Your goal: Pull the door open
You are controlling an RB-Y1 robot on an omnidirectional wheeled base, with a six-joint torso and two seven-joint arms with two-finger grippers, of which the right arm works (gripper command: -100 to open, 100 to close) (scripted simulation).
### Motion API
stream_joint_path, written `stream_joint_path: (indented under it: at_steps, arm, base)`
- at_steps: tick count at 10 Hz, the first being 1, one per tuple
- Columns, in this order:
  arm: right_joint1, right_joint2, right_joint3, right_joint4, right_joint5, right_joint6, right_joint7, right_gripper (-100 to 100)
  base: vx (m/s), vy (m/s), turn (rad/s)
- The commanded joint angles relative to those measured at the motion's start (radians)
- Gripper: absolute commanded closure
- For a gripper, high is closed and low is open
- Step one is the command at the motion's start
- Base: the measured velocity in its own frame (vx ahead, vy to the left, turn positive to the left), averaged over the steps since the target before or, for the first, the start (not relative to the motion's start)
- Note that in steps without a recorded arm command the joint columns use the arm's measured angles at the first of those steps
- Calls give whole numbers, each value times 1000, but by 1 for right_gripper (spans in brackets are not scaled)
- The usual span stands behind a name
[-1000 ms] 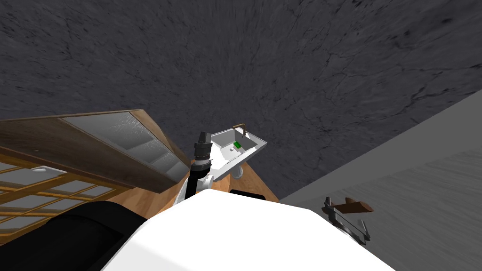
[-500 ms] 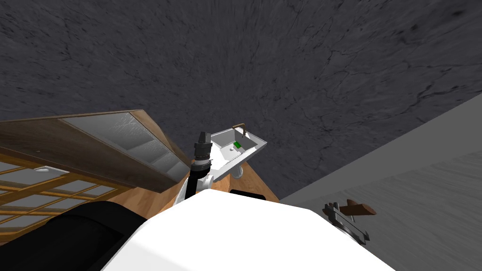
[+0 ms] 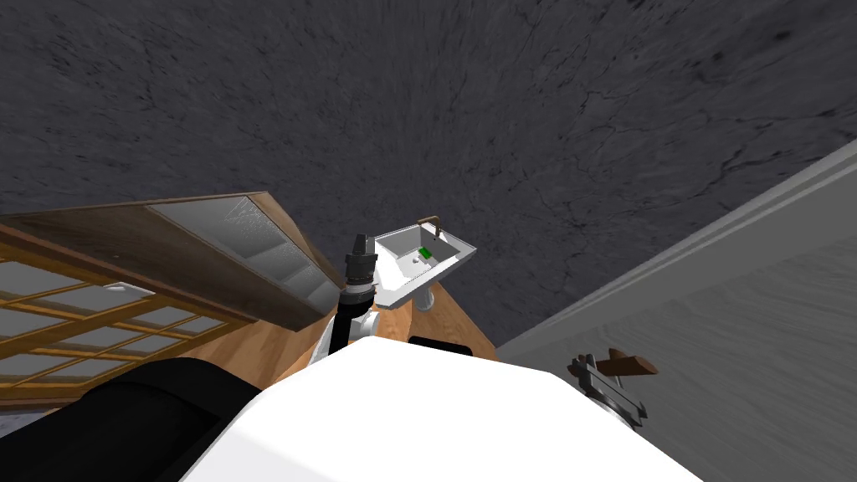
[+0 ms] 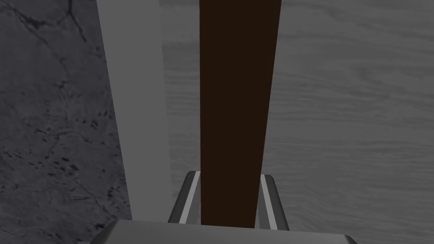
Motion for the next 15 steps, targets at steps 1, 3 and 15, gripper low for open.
stream_joint_path:
  at_steps: [1, 3, 15]
  arm:
    - [13, -4, 19, -13, 13, 0, -10, 100]
    - [20, -12, 42, -26, 31, -2, -22, 100]
    - [68, -52, 182, -100, 134, -39, -81, 100]
  base:
    - [-187, 58, 59]
    - [-187, 51, 41]
    - [-213, 33, 50]
